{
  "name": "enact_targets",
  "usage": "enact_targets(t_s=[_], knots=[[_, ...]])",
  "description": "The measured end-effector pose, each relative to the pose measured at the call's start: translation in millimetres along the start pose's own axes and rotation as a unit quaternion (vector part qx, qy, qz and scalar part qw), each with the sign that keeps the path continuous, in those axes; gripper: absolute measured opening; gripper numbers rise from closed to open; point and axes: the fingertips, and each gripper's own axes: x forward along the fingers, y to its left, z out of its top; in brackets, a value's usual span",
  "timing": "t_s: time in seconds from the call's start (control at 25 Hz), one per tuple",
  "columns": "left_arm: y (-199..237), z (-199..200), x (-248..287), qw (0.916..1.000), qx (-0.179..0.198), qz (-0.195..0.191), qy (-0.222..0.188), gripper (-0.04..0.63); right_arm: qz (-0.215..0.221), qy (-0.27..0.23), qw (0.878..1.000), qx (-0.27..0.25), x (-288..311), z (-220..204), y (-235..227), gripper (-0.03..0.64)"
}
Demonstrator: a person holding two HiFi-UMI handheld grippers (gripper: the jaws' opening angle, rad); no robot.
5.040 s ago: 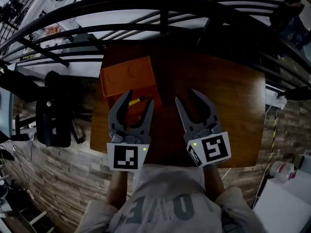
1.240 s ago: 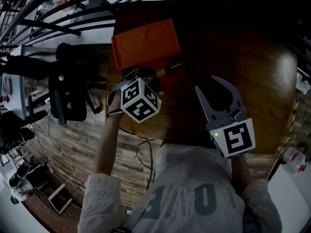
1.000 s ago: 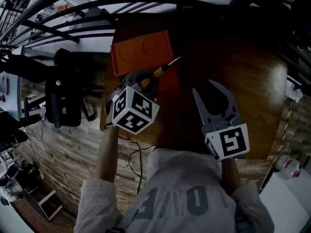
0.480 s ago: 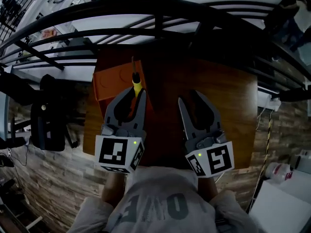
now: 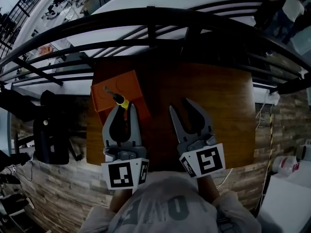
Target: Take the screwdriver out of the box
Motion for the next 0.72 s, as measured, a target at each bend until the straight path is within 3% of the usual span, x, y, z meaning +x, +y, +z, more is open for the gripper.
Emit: enact_targets(t_s=[0.72], knots=[[3.9,1.2,-4.4,0.9999,0.001,0.014,-0.005,0.080,0.002,0.008,1.000,-0.002,-1.9,-1.5,0.2,0.132]])
